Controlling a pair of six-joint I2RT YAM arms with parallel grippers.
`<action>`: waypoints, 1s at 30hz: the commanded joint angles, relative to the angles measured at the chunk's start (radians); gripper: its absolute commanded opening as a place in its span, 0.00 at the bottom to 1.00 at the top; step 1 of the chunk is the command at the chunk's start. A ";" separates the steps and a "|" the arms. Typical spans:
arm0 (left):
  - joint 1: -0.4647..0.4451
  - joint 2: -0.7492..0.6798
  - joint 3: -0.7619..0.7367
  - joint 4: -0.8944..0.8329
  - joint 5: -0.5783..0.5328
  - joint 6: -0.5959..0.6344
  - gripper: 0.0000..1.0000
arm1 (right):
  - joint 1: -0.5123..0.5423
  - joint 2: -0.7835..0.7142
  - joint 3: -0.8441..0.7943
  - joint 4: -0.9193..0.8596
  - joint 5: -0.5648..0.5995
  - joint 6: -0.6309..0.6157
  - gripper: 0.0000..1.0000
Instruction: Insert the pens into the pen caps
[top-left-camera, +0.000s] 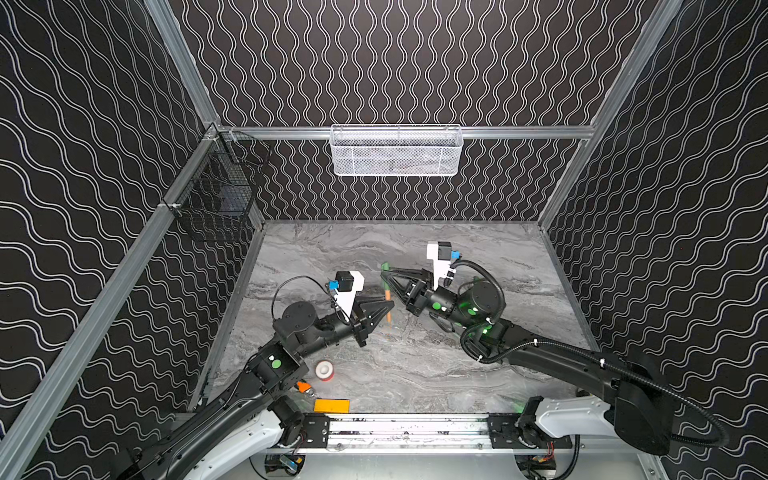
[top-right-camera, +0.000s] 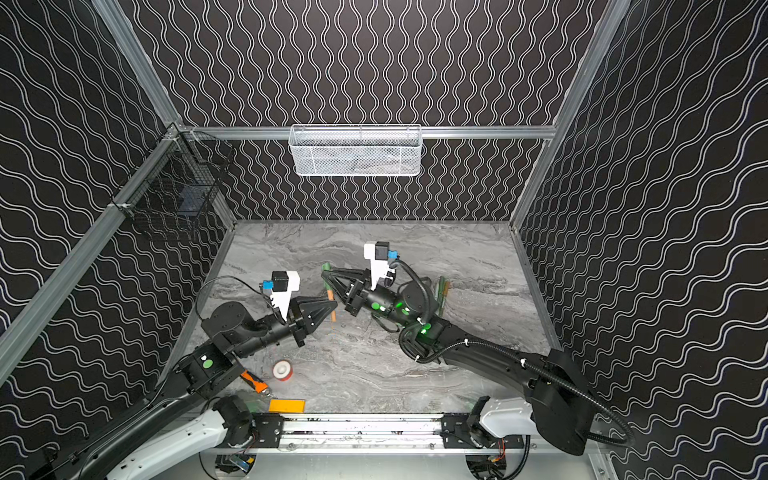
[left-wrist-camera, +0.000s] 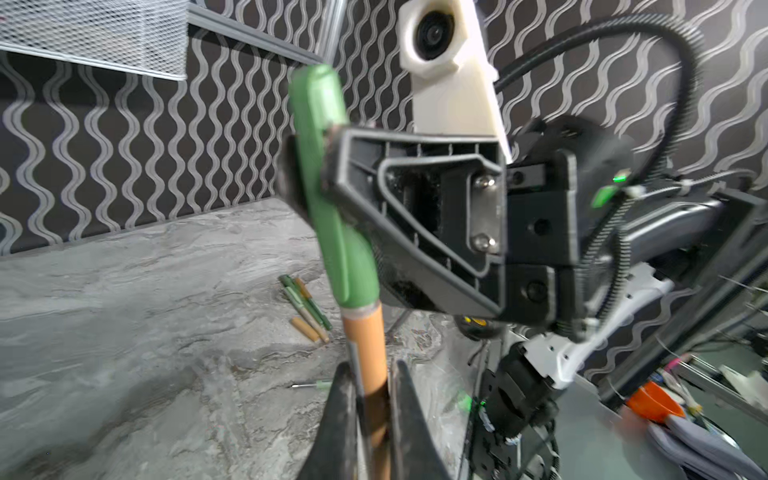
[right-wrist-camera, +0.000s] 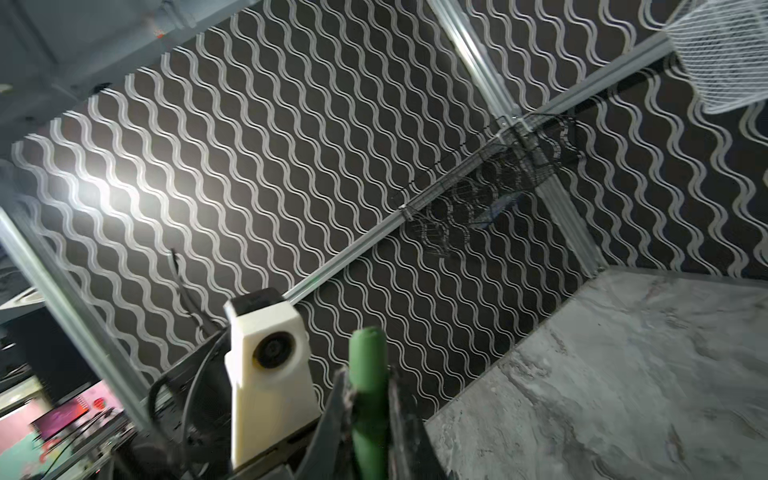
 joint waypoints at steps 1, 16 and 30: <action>0.000 0.009 0.042 0.258 0.041 0.128 0.00 | 0.053 0.019 0.017 -0.548 0.081 0.030 0.00; 0.062 -0.022 0.092 0.222 0.057 0.157 0.00 | 0.071 0.001 -0.047 -0.434 0.010 -0.037 0.00; 0.086 -0.044 0.102 0.280 0.236 0.123 0.00 | 0.065 0.008 -0.171 -0.031 -0.349 -0.123 0.00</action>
